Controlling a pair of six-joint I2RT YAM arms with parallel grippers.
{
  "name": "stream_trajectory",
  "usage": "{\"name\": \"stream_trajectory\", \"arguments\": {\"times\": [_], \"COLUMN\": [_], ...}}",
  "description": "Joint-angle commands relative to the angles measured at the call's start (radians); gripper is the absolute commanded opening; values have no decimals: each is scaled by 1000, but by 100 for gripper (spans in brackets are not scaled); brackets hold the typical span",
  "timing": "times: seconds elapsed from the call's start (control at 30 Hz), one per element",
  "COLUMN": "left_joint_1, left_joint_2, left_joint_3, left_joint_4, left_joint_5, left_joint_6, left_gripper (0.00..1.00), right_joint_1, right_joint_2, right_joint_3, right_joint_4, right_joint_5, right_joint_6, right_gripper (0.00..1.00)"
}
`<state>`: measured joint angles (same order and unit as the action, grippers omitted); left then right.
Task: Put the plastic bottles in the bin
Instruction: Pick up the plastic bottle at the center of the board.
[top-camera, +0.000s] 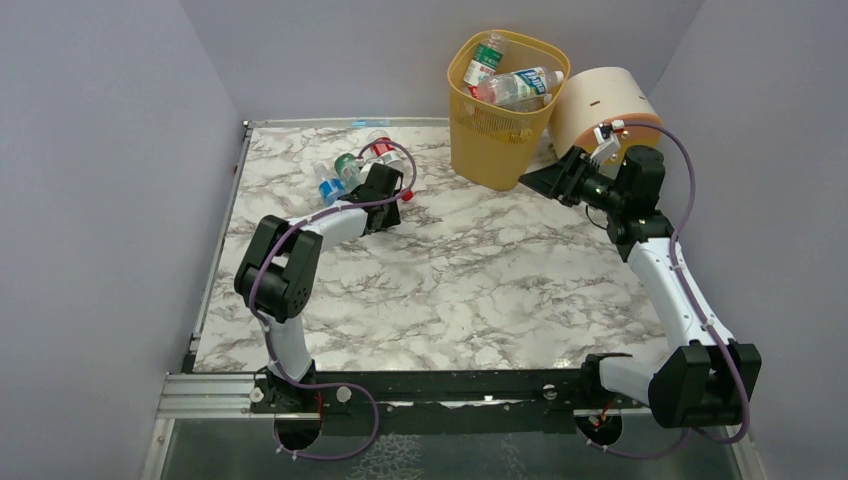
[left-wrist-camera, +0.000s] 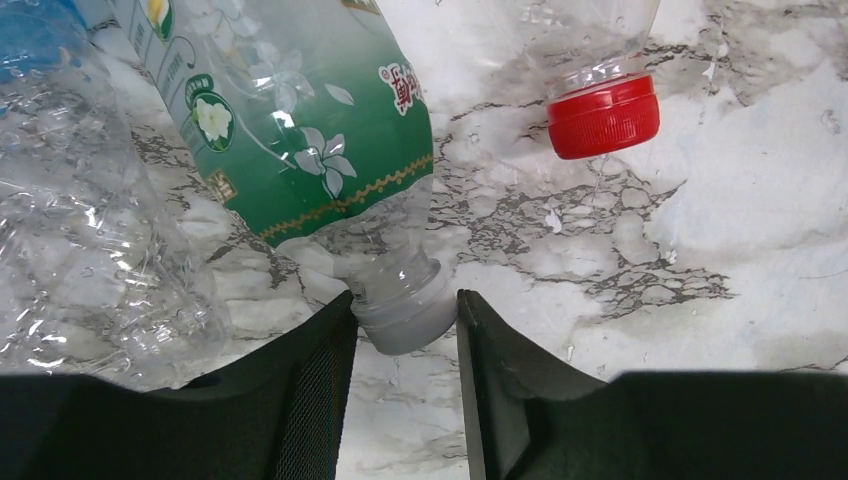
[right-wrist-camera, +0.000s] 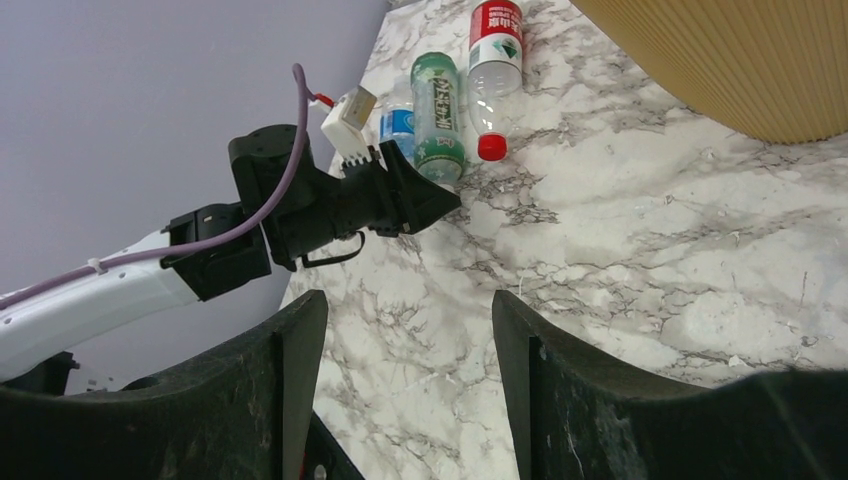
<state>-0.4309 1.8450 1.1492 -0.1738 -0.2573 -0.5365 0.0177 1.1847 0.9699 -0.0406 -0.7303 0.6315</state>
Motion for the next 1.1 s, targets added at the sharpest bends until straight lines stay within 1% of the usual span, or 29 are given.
{"name": "stream_trajectory", "arguments": {"times": [0.0, 0.2, 0.37, 0.4, 0.47, 0.5, 0.8, 0.93, 1.07], "left_joint_1": [9, 9, 9, 7, 7, 7, 7, 7, 7], "left_joint_2": [10, -64, -167, -192, -231, -252, -409, -467, -496], "left_joint_3": [21, -44, -104, -114, -125, -128, -109, -41, 70], "left_joint_4": [-4, -6, -14, -18, -35, -43, -136, -175, -193], "left_joint_5": [-29, -4, 28, 35, 39, 43, 57, 106, 201], "left_joint_6": [18, 14, 18, 19, 24, 28, 64, 87, 114], "left_gripper": [39, 29, 22, 19, 6, 5, 8, 11, 14], "right_joint_1": [-4, -4, -2, -1, 0, 1, 4, 4, 4], "right_joint_2": [7, 5, -1, -4, -9, -11, -35, -39, -47], "right_joint_3": [-15, -21, -32, -34, -34, -33, -40, -35, -23], "right_joint_4": [44, 53, 65, 66, 65, 64, 56, 43, 30], "right_joint_5": [-37, -46, -56, -58, -59, -60, -62, -62, -60], "right_joint_6": [11, 22, 38, 40, 42, 41, 47, 39, 34], "right_gripper": [64, 64, 64, 64, 64, 64, 64, 64, 64]}}
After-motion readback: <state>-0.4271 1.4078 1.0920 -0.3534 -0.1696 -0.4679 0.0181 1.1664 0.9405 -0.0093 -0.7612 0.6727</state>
